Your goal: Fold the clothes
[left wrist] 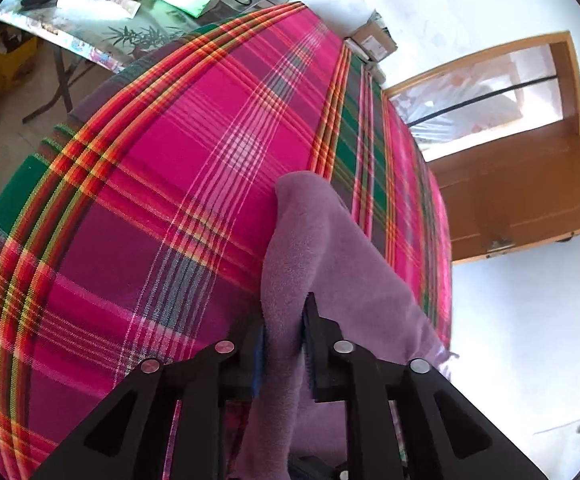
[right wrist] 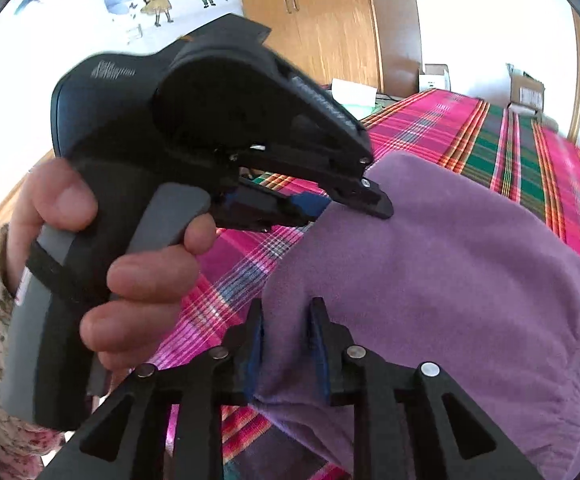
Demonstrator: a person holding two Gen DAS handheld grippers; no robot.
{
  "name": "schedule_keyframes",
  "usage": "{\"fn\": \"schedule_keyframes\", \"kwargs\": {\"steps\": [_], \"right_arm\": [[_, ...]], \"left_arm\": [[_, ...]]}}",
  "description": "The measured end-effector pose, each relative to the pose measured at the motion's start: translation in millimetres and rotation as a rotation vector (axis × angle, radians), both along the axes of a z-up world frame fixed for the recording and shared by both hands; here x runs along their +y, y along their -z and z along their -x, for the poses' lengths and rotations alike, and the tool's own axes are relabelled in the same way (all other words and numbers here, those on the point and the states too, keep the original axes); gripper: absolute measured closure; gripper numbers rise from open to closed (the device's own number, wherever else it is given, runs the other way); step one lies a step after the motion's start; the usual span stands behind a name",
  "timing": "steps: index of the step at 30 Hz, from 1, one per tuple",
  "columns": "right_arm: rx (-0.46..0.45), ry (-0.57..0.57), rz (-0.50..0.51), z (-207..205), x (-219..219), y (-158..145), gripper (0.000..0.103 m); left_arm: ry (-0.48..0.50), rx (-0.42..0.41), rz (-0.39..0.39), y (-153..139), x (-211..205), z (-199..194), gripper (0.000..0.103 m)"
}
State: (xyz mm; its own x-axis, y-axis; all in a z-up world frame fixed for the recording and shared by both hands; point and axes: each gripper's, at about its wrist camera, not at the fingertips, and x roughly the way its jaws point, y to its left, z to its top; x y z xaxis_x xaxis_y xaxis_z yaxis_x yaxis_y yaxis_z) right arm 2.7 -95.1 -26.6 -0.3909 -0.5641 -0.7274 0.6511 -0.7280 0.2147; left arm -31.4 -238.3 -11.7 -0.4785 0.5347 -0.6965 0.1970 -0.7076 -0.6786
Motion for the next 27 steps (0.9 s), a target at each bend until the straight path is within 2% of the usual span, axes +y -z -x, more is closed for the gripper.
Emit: {"fn": "schedule_keyframes", "kwargs": {"steps": [3,7,9,14,16,19,22,27], "right_arm": [[0.006,-0.001,0.031,-1.5,15.7,-7.5,0.069],[0.016,0.042,0.067,-5.9,44.6,-20.9,0.068],[0.023,0.078,0.1,-12.9,68.6,-28.2,0.066],[0.047,0.242,0.135,-8.7,131.2,-35.3,0.064],[0.055,0.306,0.142,-7.2,153.0,-37.7,0.064],[0.103,0.434,0.098,-8.9,192.6,-36.0,0.064],[0.098,0.571,0.016,-10.4,235.7,-27.8,0.064],[0.042,0.699,-0.045,-7.3,286.9,-7.4,0.064]], "left_arm": [[-0.021,-0.003,0.027,-2.8,1.3,-3.6,0.077],[-0.07,0.012,0.066,-14.3,0.0,-14.6,0.068],[-0.095,0.02,0.085,-20.1,-0.6,-20.1,0.068],[-0.138,0.05,0.129,-36.6,7.4,-38.6,0.068],[-0.144,0.07,0.108,-45.4,22.7,-48.0,0.068],[-0.15,0.127,0.144,-62.4,45.2,-61.5,0.068],[-0.13,0.176,0.207,-73.9,77.0,-67.3,0.068],[0.025,0.175,0.234,-65.5,140.7,-62.7,0.068]]}}
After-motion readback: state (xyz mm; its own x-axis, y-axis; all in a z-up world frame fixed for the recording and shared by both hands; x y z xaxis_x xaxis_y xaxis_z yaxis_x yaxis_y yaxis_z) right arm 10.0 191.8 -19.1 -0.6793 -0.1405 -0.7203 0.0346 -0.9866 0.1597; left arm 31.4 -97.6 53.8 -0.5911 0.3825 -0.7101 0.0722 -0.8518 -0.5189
